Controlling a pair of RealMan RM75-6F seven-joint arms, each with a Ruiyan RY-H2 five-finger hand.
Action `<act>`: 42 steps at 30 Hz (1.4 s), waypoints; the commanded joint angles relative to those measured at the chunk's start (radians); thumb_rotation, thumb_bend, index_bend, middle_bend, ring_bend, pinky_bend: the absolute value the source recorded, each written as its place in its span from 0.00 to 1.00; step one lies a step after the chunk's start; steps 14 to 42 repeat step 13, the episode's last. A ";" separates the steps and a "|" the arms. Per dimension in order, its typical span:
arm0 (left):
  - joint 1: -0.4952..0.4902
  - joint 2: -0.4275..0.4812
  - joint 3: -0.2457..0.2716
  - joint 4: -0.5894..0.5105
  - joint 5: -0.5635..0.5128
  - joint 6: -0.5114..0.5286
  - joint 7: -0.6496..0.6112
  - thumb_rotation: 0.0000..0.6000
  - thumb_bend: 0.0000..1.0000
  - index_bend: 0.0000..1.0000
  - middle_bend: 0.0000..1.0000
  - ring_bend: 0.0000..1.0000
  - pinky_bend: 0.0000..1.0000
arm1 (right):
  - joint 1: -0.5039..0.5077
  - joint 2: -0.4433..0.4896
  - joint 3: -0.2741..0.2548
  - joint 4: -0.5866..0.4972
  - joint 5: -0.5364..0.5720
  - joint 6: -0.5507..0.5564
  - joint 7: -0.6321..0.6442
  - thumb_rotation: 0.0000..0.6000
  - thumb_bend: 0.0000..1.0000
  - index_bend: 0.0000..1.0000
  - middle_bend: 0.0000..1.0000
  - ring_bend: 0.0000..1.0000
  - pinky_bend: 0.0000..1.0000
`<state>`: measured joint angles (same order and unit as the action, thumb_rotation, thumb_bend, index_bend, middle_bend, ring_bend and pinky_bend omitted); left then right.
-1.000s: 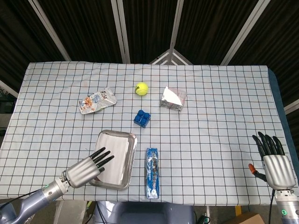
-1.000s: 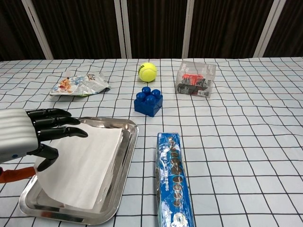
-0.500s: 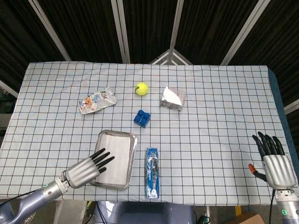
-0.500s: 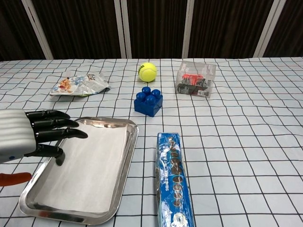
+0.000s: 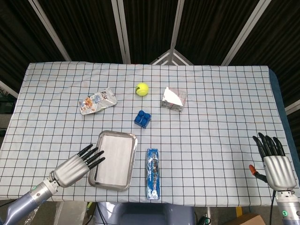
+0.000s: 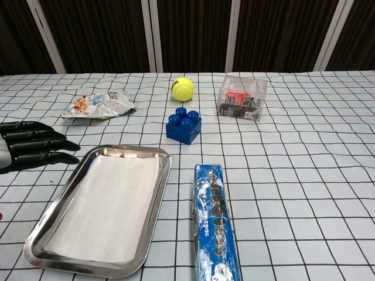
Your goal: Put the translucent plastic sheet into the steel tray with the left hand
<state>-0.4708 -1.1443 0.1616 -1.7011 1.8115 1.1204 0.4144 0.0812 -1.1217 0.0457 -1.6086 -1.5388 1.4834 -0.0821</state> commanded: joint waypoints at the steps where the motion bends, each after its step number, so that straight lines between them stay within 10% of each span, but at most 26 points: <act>1: 0.066 0.012 -0.009 -0.020 -0.067 0.077 -0.030 1.00 0.11 0.00 0.00 0.00 0.00 | 0.000 0.001 0.000 0.001 0.002 -0.001 0.001 1.00 0.31 0.00 0.00 0.00 0.00; 13: 0.350 -0.036 -0.073 0.089 -0.165 0.543 -0.125 1.00 0.04 0.00 0.00 0.00 0.00 | 0.004 -0.008 -0.004 0.017 -0.037 0.018 -0.018 1.00 0.31 0.00 0.00 0.00 0.00; 42: 0.350 -0.036 -0.073 0.089 -0.165 0.543 -0.125 1.00 0.04 0.00 0.00 0.00 0.00 | 0.004 -0.008 -0.004 0.017 -0.037 0.018 -0.018 1.00 0.31 0.00 0.00 0.00 0.00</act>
